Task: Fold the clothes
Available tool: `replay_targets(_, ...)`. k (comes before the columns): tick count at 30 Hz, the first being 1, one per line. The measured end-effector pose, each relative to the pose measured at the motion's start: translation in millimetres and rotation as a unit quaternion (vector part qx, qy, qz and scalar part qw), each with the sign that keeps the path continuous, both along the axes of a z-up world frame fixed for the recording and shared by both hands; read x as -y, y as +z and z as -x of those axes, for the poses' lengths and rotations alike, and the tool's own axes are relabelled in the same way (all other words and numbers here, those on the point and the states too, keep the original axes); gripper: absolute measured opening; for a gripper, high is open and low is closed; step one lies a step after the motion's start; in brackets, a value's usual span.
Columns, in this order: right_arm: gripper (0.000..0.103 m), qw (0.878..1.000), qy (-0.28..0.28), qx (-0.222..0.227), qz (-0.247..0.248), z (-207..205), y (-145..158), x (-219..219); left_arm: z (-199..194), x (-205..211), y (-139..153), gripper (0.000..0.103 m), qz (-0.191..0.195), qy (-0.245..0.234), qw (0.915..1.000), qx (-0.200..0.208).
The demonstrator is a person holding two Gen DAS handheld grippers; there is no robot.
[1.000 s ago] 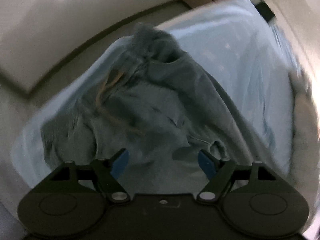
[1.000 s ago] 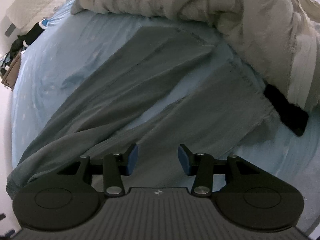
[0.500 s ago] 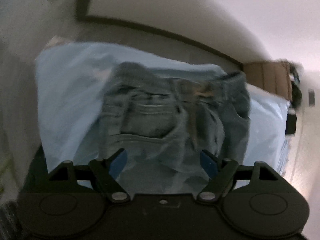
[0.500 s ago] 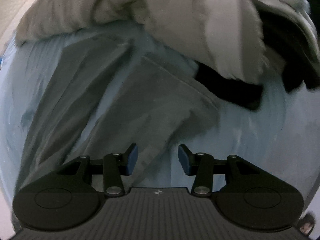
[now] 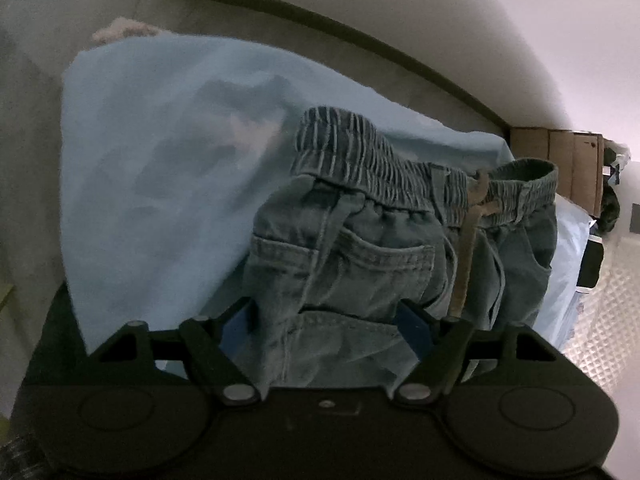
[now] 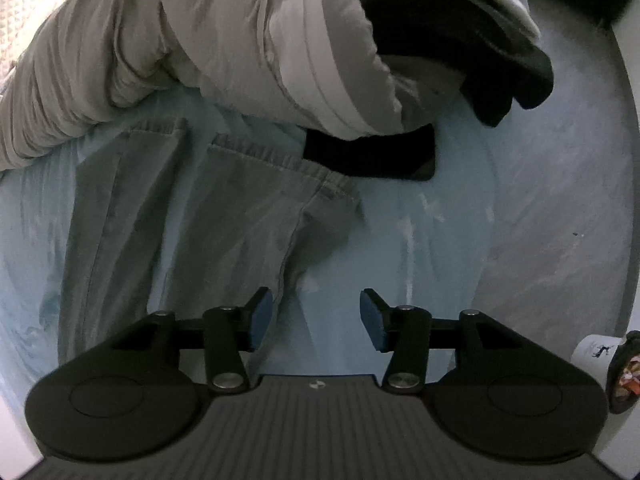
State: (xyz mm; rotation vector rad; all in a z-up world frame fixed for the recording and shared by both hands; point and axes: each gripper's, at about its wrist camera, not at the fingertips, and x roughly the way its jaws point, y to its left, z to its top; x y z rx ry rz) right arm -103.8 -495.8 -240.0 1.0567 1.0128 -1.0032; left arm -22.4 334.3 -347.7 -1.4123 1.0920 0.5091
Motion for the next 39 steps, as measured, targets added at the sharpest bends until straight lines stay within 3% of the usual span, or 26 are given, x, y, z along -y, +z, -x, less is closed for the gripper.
replay_targets(7, 0.052, 1.000, 0.010, 0.003, -0.005, -6, -2, 6, -6, 19, -7, 0.074, 0.004, -0.057, 0.9973, -0.047)
replay_targets(12, 0.052, 1.000, 0.021, 0.005, -0.010, -11, -4, 11, 4, 25, -2, 0.068, 0.001, -0.022, 0.9997, -0.013)
replay_targets(13, 0.052, 1.000, 0.024, 0.005, -0.010, -11, -5, 12, 3, 27, 0, 0.058, -0.007, -0.029, 0.9995, -0.011)
replay_targets(14, 0.052, 1.000, 0.026, 0.004, -0.010, -11, -5, 14, 3, 28, 3, 0.041, -0.015, -0.036, 0.9992, -0.009)
replay_targets(15, 0.052, 1.000, 0.025, 0.005, -0.010, -11, -6, 15, 4, 29, 6, 0.034, -0.020, -0.040, 0.9990, -0.010)
replay_targets(17, 0.053, 1.000, 0.024, 0.011, -0.014, -11, -9, 17, 7, 31, 13, 0.023, -0.026, -0.041, 0.9988, -0.008)
replay_targets(20, 0.053, 0.999, 0.026, 0.016, -0.021, -10, -18, 18, 12, 32, 29, 0.016, -0.033, -0.039, 0.9987, -0.004)
replay_targets(27, 0.053, 0.998, 0.021, 0.026, -0.055, -15, -55, 20, 2, 46, 63, 0.014, -0.057, -0.049, 0.9969, 0.021)
replay_targets(30, 0.053, 0.997, 0.018, 0.032, -0.064, -19, -72, 25, -3, 54, 63, 0.016, -0.074, -0.045, 0.9961, 0.015)
replay_targets(39, 0.053, 0.997, -0.003, 0.042, -0.062, -39, -120, 49, -4, 60, 27, 0.048, -0.086, -0.003, 0.9963, 0.002)
